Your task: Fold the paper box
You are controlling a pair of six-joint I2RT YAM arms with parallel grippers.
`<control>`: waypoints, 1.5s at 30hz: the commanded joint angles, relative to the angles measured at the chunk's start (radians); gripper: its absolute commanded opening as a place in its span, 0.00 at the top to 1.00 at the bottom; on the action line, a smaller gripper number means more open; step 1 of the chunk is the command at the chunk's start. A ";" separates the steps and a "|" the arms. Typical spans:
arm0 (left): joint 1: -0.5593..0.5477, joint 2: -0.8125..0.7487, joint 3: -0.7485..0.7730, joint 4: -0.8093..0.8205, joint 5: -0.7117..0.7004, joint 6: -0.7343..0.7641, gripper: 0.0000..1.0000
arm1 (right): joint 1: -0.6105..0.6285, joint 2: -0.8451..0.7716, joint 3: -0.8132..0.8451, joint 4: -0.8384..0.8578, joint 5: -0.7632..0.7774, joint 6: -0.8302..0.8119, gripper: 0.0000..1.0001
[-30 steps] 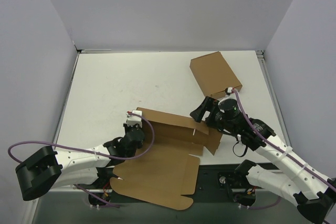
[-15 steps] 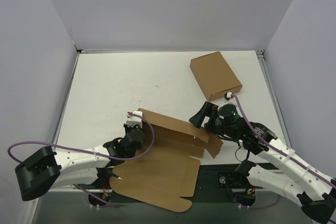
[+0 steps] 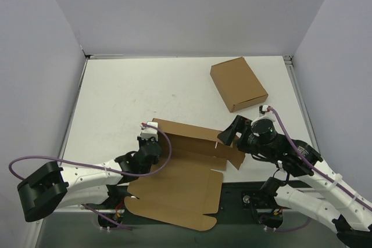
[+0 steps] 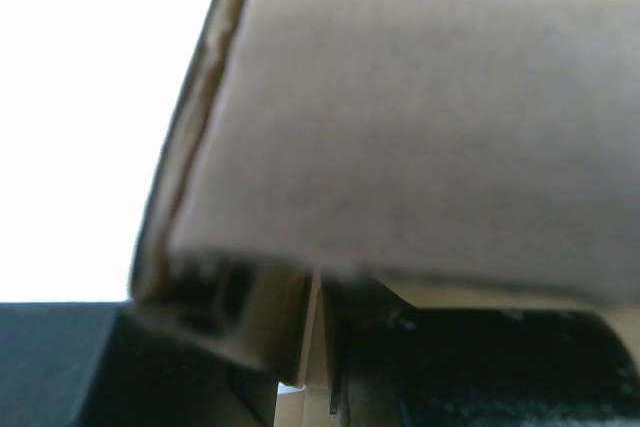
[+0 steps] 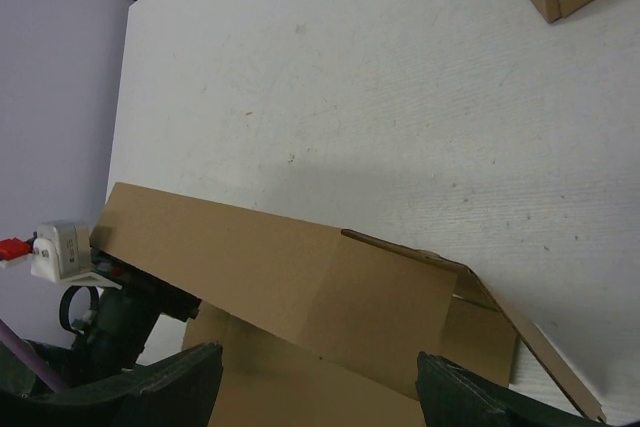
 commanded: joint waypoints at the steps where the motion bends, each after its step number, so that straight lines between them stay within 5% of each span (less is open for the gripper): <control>1: 0.001 -0.014 0.027 0.009 -0.008 -0.008 0.71 | 0.007 0.038 0.004 0.007 0.026 -0.008 0.22; 11: 0.003 -0.032 0.022 0.001 -0.009 -0.008 0.71 | 0.024 0.144 0.001 0.063 0.018 0.000 0.21; 29: 0.001 -0.059 -0.005 0.021 0.006 -0.007 0.71 | 0.016 0.134 -0.231 0.526 0.055 0.204 0.25; 45: -0.003 -0.062 -0.014 0.035 0.018 -0.010 0.71 | -0.025 0.113 -0.389 0.866 0.101 0.353 0.63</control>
